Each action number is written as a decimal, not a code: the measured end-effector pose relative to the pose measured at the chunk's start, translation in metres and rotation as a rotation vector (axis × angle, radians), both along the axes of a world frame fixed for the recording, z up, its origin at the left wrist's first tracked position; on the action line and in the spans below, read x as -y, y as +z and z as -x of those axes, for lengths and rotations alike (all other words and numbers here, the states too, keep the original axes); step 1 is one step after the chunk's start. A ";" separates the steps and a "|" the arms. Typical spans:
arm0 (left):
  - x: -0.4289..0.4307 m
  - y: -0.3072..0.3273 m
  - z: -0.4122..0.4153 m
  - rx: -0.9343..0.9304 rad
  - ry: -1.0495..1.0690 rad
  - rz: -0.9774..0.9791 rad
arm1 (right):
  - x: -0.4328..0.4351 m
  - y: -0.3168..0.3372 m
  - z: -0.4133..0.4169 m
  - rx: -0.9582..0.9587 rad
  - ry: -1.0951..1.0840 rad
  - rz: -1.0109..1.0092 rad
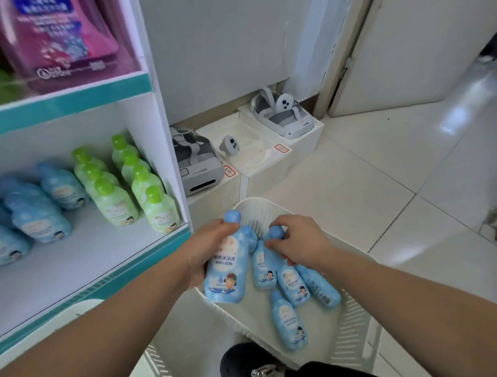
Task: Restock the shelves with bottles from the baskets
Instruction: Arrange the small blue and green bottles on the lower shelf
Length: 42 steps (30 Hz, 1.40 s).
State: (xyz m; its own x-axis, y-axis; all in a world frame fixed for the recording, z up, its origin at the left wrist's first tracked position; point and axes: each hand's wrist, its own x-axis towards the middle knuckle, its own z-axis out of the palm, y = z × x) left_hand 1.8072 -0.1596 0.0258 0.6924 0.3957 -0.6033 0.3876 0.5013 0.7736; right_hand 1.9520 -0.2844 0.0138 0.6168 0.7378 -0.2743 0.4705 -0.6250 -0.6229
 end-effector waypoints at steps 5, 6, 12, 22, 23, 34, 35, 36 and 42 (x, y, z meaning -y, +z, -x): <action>-0.014 0.019 0.032 0.005 0.053 -0.196 | -0.013 0.027 0.018 0.286 0.114 0.031; -0.016 0.023 0.039 0.001 0.060 -0.238 | -0.017 0.031 0.023 0.324 0.138 0.030; -0.034 0.037 0.083 0.003 0.143 -0.399 | -0.049 0.049 0.059 0.384 0.227 -0.054; -0.075 0.046 0.163 -0.111 0.382 -0.720 | -0.110 0.066 0.123 0.192 0.237 -0.113; -0.079 0.046 0.170 -0.119 0.409 -0.741 | -0.117 0.066 0.128 0.165 0.232 -0.103; -0.114 0.025 0.223 -0.204 0.577 -0.744 | -0.190 0.063 0.173 0.198 0.315 -0.087; -0.117 0.023 0.226 -0.202 0.584 -0.736 | -0.199 0.062 0.175 0.214 0.320 -0.106; -0.120 0.021 0.229 -0.197 0.588 -0.730 | -0.208 0.060 0.177 0.222 0.323 -0.127; -0.137 0.012 0.238 -0.187 0.616 -0.737 | -0.257 0.057 0.189 0.321 0.398 -0.123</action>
State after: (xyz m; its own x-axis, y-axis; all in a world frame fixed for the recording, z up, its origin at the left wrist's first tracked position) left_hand 1.5689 -0.0228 0.0378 0.1564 0.9779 -0.1389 0.3685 0.0727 0.9268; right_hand 1.7631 -0.0275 0.0710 0.3212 0.9469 -0.0143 0.8358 -0.2905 -0.4658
